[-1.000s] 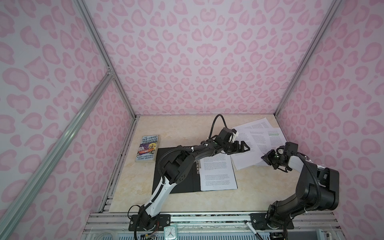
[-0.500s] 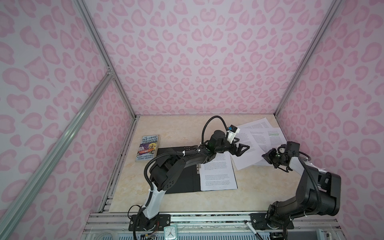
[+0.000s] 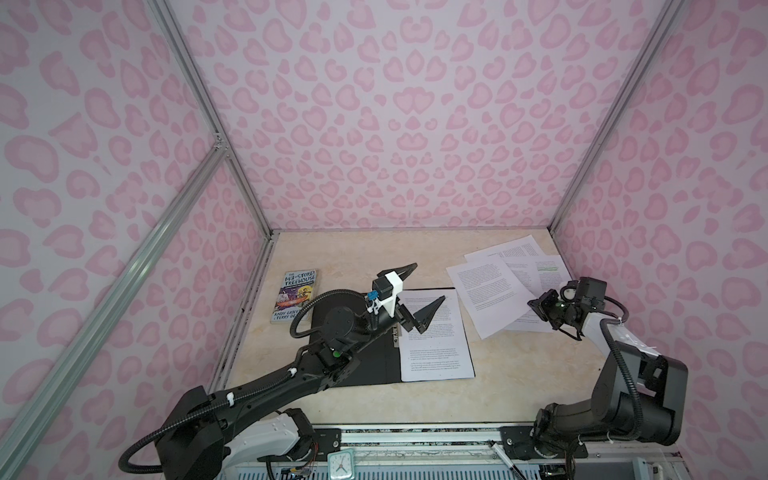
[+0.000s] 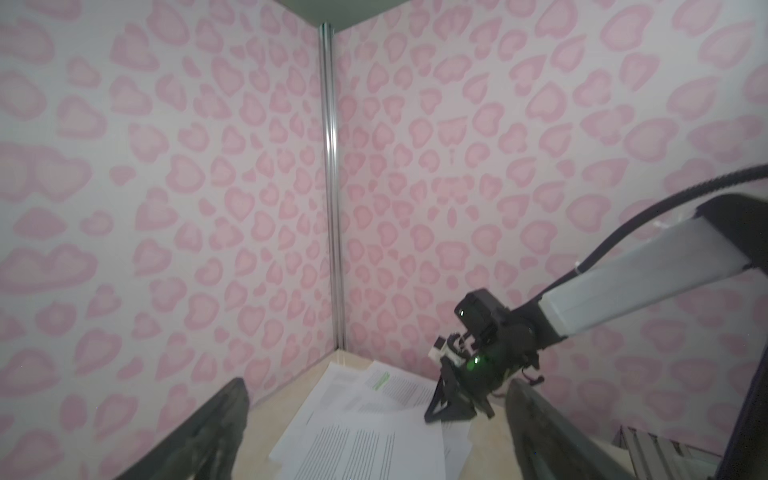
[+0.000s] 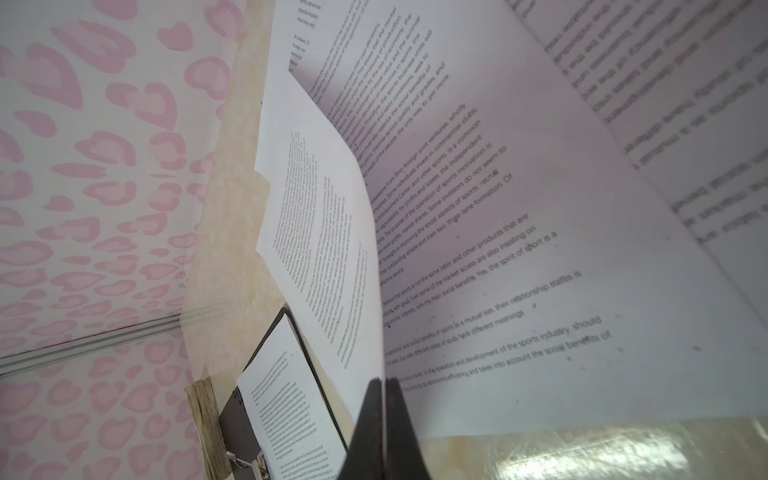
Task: Put the files into the folder
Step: 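Lift a printed sheet with the right gripper while the left gripper withdraws toward the book, then carry the held sheet onto the folder's clipped sheets with the right gripper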
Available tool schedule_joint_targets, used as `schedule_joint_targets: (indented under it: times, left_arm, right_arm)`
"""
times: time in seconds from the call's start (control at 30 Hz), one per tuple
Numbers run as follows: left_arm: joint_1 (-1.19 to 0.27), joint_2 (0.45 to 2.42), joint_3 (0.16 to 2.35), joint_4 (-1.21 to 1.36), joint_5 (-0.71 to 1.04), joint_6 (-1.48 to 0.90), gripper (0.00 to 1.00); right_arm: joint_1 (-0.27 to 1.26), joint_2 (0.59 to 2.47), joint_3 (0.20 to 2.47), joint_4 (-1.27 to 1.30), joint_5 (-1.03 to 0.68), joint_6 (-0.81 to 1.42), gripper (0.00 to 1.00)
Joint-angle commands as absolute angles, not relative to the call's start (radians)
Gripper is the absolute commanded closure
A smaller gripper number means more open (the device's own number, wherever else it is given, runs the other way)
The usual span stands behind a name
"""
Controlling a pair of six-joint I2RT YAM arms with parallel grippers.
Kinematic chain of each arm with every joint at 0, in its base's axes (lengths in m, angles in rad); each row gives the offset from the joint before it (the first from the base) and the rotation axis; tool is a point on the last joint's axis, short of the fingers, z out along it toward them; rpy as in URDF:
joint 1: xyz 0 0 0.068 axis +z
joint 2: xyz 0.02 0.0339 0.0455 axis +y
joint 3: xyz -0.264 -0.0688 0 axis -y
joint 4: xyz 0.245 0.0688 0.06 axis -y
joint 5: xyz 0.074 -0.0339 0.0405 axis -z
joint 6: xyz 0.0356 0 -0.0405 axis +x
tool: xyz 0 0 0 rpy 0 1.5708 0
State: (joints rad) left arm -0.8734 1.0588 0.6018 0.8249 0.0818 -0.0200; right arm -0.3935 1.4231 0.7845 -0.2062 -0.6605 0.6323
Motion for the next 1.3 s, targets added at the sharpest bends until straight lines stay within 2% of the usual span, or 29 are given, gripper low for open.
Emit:
schedule_joint_targets:
  times: [0.0,0.1,0.13,0.2,0.37,0.5,0.63,0.77,0.87,1.07,1.27]
  left_arm:
    - [-0.864,0.933,0.562,0.560,-0.323,-0.131,0.03]
    - [-0.789,0.884,0.639,0.095,-0.677,-0.418,0.03]
    - [-0.754,0.862,0.671,-0.055,-0.689,-0.479,0.04]
    - [-0.714,0.801,0.689,-0.183,-0.610,-0.467,0.04]
    - [-0.709,0.646,0.666,-0.244,-0.596,-0.365,0.04]
    - [-0.707,0.598,0.651,-0.249,-0.632,-0.283,0.04]
    - [-0.707,0.600,0.638,-0.286,-0.600,-0.255,0.04]
    - [-0.706,0.606,0.629,-0.292,-0.555,-0.229,0.04]
    - [-0.703,0.610,0.627,-0.289,-0.563,-0.233,0.04]
    - [-0.701,0.623,0.634,-0.301,-0.494,-0.240,0.04]
    - [-0.692,0.647,0.649,-0.307,-0.428,-0.250,0.04]
  right_arm:
    - [-0.377,1.389,0.821,-0.260,-0.636,0.605,1.00]
    - [-0.310,1.336,0.872,-0.295,-0.582,0.615,1.00]
    - [-0.274,1.319,0.894,-0.303,-0.557,0.625,1.00]
    - [-0.199,1.298,0.941,-0.306,-0.515,0.662,1.00]
    - [0.031,1.329,1.105,-0.247,-0.435,0.793,1.00]
    - [0.183,1.434,1.260,-0.126,-0.412,0.917,1.00]
    - [0.280,1.556,1.450,-0.048,-0.426,1.002,1.00]
    - [0.293,1.609,1.565,-0.057,-0.429,1.000,1.00]
    - [0.263,1.594,1.498,-0.072,-0.419,0.994,1.00]
    - [0.186,1.466,1.019,0.133,-0.441,1.143,1.00]
    - [0.239,1.304,0.698,0.189,-0.301,1.215,1.00]
